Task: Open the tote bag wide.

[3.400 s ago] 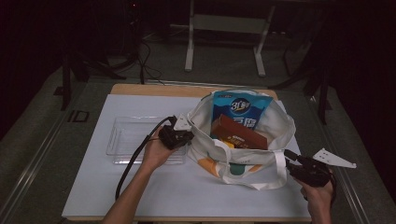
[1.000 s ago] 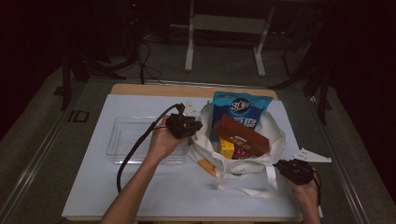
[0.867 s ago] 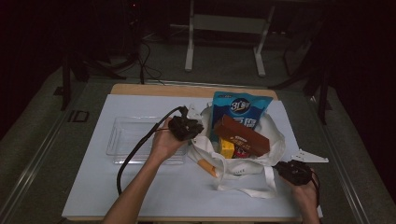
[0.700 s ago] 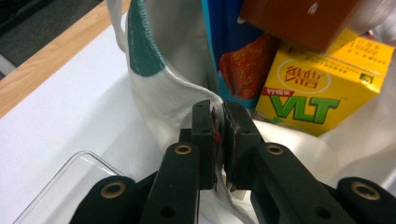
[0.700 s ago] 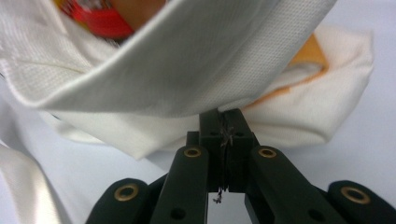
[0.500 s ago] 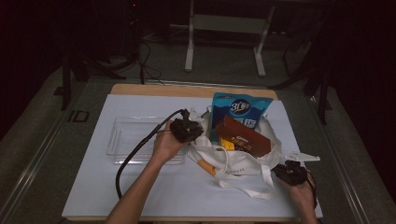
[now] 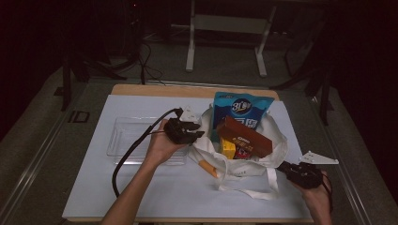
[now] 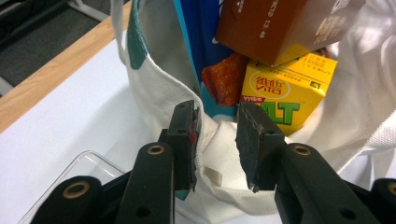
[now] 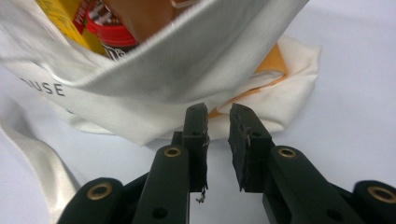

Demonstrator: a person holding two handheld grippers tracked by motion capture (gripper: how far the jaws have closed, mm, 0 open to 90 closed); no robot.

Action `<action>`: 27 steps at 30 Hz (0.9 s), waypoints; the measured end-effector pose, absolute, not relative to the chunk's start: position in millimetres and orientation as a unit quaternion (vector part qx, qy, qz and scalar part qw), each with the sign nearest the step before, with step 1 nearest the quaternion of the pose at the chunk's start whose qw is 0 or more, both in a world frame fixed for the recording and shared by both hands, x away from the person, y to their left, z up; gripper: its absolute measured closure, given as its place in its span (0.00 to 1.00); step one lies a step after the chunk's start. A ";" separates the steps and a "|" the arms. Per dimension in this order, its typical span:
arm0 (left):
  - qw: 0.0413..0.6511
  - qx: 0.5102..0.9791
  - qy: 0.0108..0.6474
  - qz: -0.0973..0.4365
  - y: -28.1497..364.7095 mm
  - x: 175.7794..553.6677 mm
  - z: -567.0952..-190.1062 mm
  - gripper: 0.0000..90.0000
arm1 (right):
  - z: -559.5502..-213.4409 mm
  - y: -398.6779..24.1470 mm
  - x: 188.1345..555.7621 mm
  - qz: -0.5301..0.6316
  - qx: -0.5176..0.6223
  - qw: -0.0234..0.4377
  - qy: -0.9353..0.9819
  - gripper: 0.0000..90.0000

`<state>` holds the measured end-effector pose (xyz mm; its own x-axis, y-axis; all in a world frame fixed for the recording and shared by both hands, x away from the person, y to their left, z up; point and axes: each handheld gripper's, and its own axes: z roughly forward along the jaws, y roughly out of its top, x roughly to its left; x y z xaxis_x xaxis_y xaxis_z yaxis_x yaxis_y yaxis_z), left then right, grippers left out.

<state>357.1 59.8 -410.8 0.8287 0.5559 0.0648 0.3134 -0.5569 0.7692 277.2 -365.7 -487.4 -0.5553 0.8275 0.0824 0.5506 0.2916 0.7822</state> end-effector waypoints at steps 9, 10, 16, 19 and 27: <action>0.411 0.865 0.237 0.160 62.4 349.9 -396.9 0.75 | -463.4 -376.2 275.8 0.405 0.433 0.191 0.782 0.81; 0.411 0.865 0.238 0.162 62.6 350.0 -396.3 0.75 | -458.8 -377.9 275.3 0.411 0.434 0.196 0.777 0.81; 0.404 0.864 0.249 0.171 64.1 353.6 -398.3 0.78 | -435.7 -381.6 276.6 0.445 0.435 0.223 0.750 0.80; 0.399 0.864 0.252 0.175 62.9 355.6 -400.6 0.79 | -424.7 -379.3 280.0 0.456 0.427 0.236 0.744 0.78; 0.366 0.875 0.251 0.193 54.4 359.3 -408.5 0.88 | -416.4 -362.1 301.0 0.444 0.420 0.261 0.747 0.78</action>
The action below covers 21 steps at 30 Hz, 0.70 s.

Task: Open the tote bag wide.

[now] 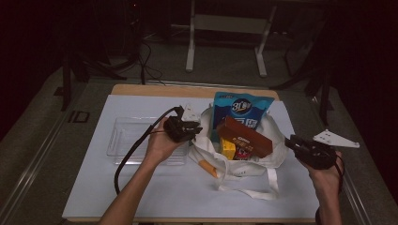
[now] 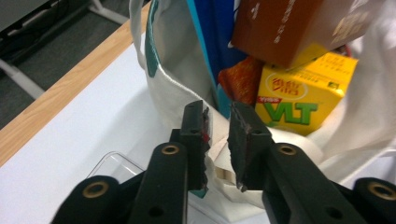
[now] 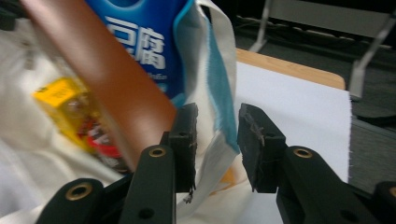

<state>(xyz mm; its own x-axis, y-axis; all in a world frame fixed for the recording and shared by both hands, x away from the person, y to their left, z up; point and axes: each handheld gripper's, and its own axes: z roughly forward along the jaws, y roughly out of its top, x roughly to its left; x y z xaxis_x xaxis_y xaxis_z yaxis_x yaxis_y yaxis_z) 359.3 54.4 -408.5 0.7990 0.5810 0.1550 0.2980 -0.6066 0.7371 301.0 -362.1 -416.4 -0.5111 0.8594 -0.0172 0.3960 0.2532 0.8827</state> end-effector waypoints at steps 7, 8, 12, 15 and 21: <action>0.353 0.875 0.264 0.198 46.3 368.6 -416.7 0.96 | -424.4 -350.6 312.8 0.429 0.418 0.276 0.752 0.93; 0.351 0.876 0.265 0.198 45.2 369.8 -417.6 0.96 | -425.5 -349.9 314.2 0.429 0.418 0.275 0.752 0.93; 0.343 0.879 0.269 0.194 40.4 375.1 -424.1 0.97 | -430.8 -347.3 319.0 0.422 0.421 0.275 0.754 0.93; 0.343 0.878 0.276 0.187 38.3 380.1 -428.7 0.97 | -435.2 -345.7 323.2 0.421 0.425 0.270 0.755 0.93; 0.329 0.884 0.279 0.179 29.2 390.5 -438.7 0.97 | -446.8 -340.0 336.1 0.416 0.432 0.255 0.758 0.94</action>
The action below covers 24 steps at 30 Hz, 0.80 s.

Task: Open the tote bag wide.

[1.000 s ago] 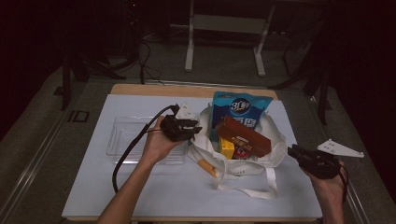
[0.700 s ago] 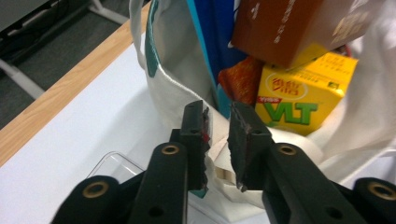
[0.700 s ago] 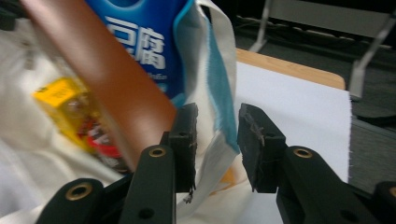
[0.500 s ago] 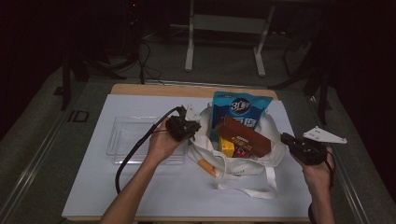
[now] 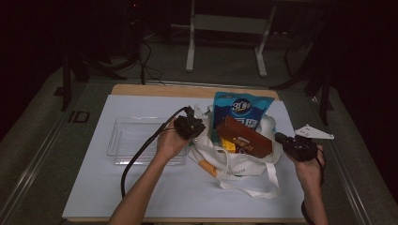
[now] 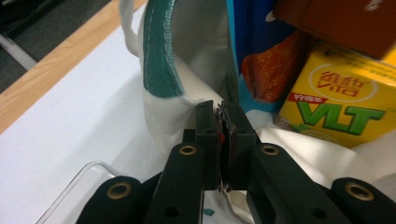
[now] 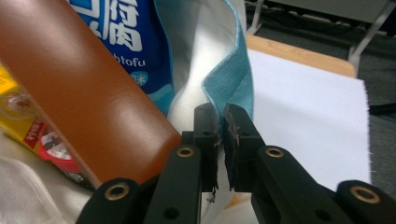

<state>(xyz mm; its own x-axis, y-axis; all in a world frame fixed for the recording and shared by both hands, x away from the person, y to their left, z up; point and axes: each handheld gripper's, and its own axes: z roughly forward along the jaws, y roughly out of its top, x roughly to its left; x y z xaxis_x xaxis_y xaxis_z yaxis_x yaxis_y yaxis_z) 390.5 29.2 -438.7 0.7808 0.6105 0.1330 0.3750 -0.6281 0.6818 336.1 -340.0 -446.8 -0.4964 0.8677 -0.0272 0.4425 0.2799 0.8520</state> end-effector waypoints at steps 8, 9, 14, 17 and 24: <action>0.313 0.887 0.292 0.170 28.4 398.5 -447.9 0.97 | -471.6 -339.5 354.4 0.401 0.458 0.229 0.760 0.94; 0.312 0.887 0.295 0.167 29.1 399.4 -449.2 0.97 | -473.7 -340.4 354.7 0.402 0.460 0.225 0.759 0.94; 0.303 0.890 0.298 0.168 28.7 400.8 -455.6 0.97 | -484.1 -342.0 355.9 0.396 0.468 0.212 0.761 0.94; 0.299 0.891 0.298 0.170 27.4 400.4 -458.2 0.97 | -490.6 -344.6 355.8 0.392 0.477 0.201 0.760 0.94; 0.311 0.889 0.289 0.171 30.2 393.2 -450.1 0.92 | -484.2 -344.8 352.0 0.395 0.472 0.202 0.762 0.94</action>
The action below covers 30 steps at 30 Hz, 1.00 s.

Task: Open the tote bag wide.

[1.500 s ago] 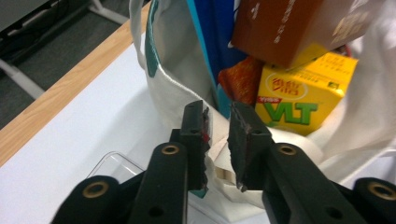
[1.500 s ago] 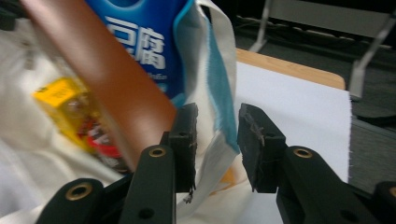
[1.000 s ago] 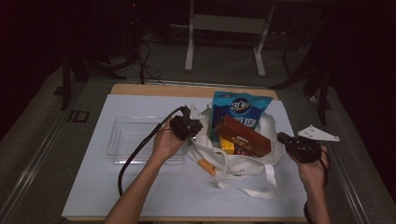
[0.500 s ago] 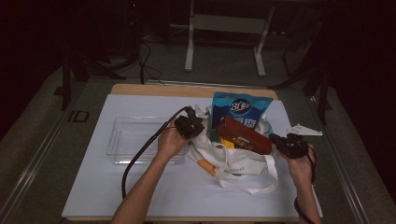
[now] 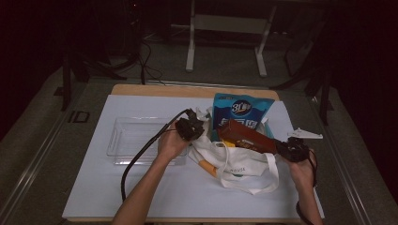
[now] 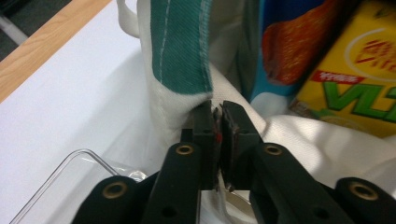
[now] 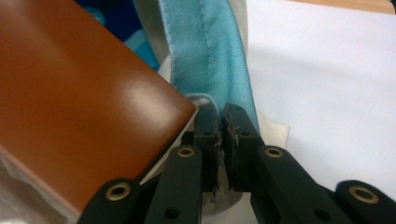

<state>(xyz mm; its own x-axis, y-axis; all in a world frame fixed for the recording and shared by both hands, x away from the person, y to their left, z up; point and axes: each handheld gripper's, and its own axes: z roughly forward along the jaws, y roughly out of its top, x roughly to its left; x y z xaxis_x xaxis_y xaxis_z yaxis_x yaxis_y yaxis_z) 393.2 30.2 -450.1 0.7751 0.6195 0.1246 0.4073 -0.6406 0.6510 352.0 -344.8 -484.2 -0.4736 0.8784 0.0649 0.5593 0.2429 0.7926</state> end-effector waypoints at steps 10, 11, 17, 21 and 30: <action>0.347 0.879 0.264 0.193 36.5 369.0 -422.1 0.77 | -481.0 -353.0 345.4 0.418 0.471 0.192 0.753 0.94; 0.352 0.878 0.261 0.196 36.5 365.8 -419.3 0.75 | -480.9 -353.1 345.3 0.419 0.471 0.191 0.752 0.94; 0.384 0.873 0.236 0.188 35.0 352.1 -406.4 0.71 | -480.9 -353.9 344.5 0.423 0.471 0.189 0.751 0.94; 0.404 0.876 0.206 0.163 30.8 341.4 -400.7 0.71 | -481.2 -354.3 344.3 0.424 0.471 0.188 0.750 0.94; 0.405 0.885 0.182 0.141 12.8 329.2 -408.3 0.81 | -481.8 -354.5 344.2 0.426 0.471 0.187 0.749 0.94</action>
<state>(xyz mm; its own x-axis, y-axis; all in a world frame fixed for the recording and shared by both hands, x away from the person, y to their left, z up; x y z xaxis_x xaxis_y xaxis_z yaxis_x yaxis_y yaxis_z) 329.2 12.8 -408.3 0.8939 0.4363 0.1030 0.2073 -0.6060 0.7680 344.2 -354.5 -481.8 -0.4857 0.8657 0.1208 0.5468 0.1930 0.8147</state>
